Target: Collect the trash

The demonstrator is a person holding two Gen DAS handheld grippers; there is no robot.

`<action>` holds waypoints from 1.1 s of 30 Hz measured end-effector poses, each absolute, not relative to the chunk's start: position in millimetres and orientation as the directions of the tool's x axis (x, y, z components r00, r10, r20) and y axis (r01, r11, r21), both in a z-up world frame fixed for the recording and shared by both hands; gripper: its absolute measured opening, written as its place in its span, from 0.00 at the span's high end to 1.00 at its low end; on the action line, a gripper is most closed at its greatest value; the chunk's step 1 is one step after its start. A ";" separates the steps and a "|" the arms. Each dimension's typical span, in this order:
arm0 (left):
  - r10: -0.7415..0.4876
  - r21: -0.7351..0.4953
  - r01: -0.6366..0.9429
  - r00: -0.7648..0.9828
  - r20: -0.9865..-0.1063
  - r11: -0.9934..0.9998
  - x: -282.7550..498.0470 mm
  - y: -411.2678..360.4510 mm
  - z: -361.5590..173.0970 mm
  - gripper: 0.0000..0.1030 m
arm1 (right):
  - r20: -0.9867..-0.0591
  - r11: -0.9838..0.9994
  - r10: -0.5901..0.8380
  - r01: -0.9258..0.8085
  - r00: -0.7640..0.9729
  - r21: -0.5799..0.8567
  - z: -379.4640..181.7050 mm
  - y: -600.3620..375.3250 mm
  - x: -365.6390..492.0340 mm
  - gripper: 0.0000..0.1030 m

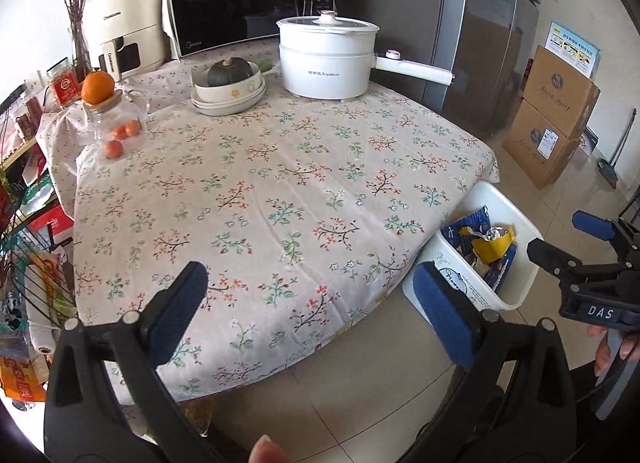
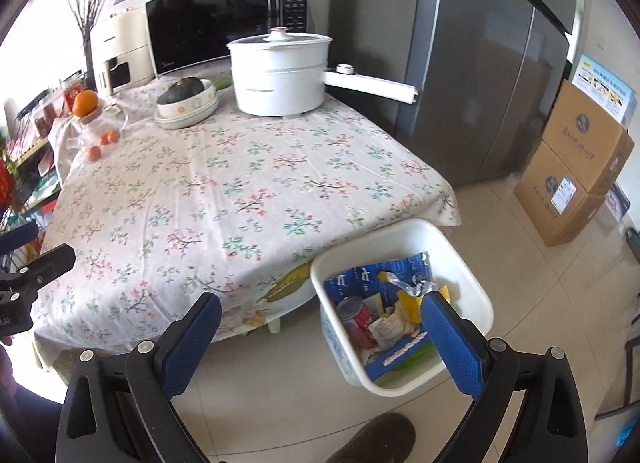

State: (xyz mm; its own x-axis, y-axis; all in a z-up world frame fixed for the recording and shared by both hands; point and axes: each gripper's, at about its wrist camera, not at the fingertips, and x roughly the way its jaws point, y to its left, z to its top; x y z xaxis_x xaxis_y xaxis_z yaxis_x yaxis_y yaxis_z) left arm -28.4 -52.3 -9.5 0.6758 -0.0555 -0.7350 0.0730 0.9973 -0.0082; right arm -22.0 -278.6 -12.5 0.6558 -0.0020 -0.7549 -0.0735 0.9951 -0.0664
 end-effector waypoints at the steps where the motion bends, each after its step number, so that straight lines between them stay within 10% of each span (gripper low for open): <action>1: -0.047 -0.011 0.057 0.684 -0.728 0.998 -35.6 -46.5 -7.5 0.01 | -0.751 0.995 -0.015 -0.063 0.660 -0.075 -13.4 -270.7 -24.8 0.02; 33: 0.026 -0.020 -0.052 0.751 -0.660 0.998 -60.8 -8.8 0.7 0.01 | -0.659 0.983 -0.054 -0.077 0.750 -0.167 11.0 -208.0 -49.5 0.00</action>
State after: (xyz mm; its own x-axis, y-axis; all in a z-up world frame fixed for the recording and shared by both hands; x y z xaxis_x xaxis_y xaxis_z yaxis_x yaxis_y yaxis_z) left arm -60.8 -8.8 0.7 0.7508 0.0255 -0.6600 -0.0516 0.9985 -0.0201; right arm -49.5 -208.0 11.0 0.7500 -0.0539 -0.6593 -0.0766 0.9829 -0.1674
